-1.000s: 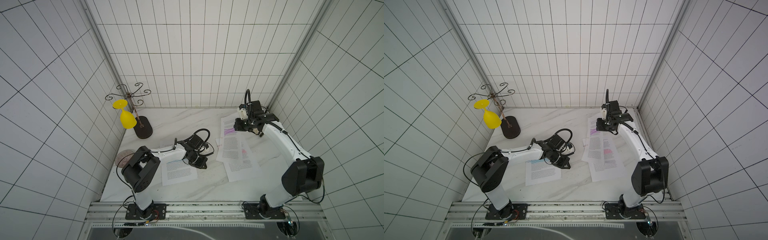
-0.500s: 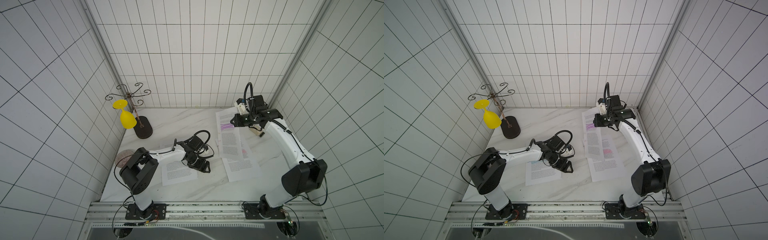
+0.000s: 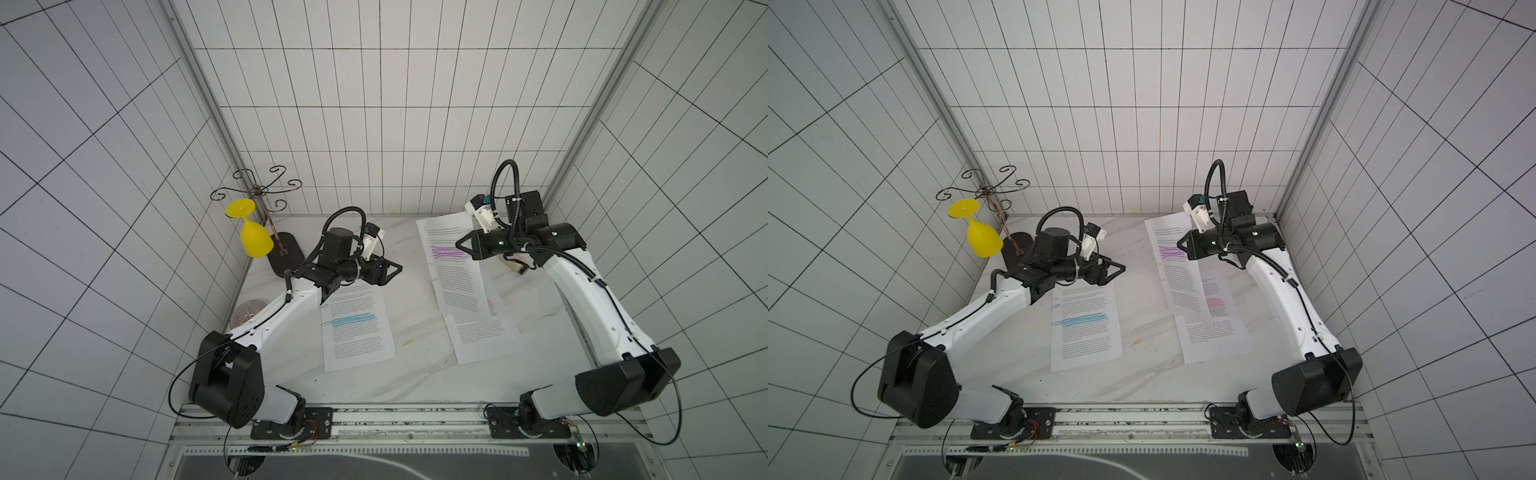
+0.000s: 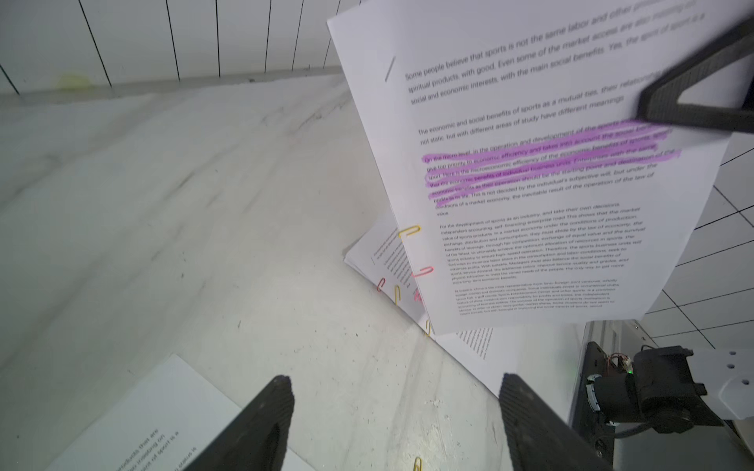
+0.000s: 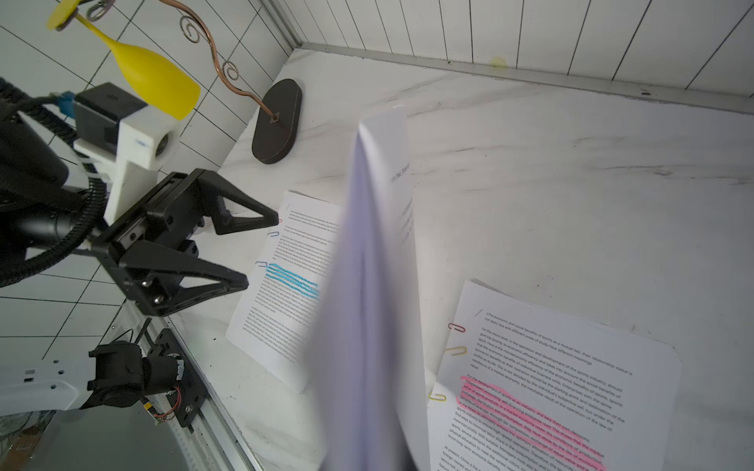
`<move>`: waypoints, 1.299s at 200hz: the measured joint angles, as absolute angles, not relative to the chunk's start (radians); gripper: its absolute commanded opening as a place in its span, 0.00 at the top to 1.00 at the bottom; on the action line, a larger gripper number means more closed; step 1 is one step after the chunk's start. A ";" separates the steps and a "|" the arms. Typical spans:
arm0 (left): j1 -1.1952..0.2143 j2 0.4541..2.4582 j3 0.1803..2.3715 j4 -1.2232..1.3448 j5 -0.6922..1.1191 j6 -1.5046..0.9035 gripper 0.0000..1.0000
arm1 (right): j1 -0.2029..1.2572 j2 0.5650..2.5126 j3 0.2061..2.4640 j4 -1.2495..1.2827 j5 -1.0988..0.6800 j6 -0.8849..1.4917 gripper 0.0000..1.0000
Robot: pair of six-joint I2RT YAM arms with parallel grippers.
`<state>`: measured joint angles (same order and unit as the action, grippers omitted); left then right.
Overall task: Unclip the paperclips from the documents
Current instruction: Remove the paper clip from the document.
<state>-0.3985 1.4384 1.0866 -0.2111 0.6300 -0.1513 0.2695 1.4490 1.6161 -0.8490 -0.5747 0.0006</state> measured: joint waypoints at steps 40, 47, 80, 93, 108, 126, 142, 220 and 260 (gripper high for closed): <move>-0.391 1.488 1.089 -0.057 0.722 -0.213 0.12 | 0.295 1.442 1.616 -0.865 -0.620 -0.005 1.00; -0.393 1.490 1.084 -0.025 0.736 -0.227 0.12 | 0.302 1.442 1.616 -0.871 -0.623 -0.005 1.00; -0.415 1.485 1.039 0.078 0.771 -0.253 0.08 | 0.325 1.442 1.617 -0.894 -0.654 -0.006 1.00; -0.427 1.482 1.018 0.102 0.789 -0.257 0.06 | 0.333 1.442 1.617 -0.899 -0.683 -0.006 1.00; -0.437 1.479 0.999 0.119 0.809 -0.258 0.04 | 0.347 1.441 1.621 -0.901 -0.710 -0.005 1.00; -0.439 1.474 0.979 0.145 0.823 -0.263 0.02 | 0.370 1.435 1.632 -0.896 -0.735 0.002 1.00; -0.439 1.467 0.962 0.176 0.837 -0.274 0.02 | 0.388 1.413 1.632 -0.892 -0.747 0.014 1.00; -0.437 1.468 0.901 0.282 0.963 -0.310 0.09 | 0.472 1.367 1.633 -0.883 -0.769 0.051 1.00; -0.437 1.467 0.864 0.321 1.039 -0.354 0.40 | 0.480 1.367 1.639 -0.885 -0.746 0.057 1.00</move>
<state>-0.4374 1.4670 0.8639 0.3210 1.0389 -0.3542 0.4797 1.3670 1.6390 -0.8848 -0.7456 0.0566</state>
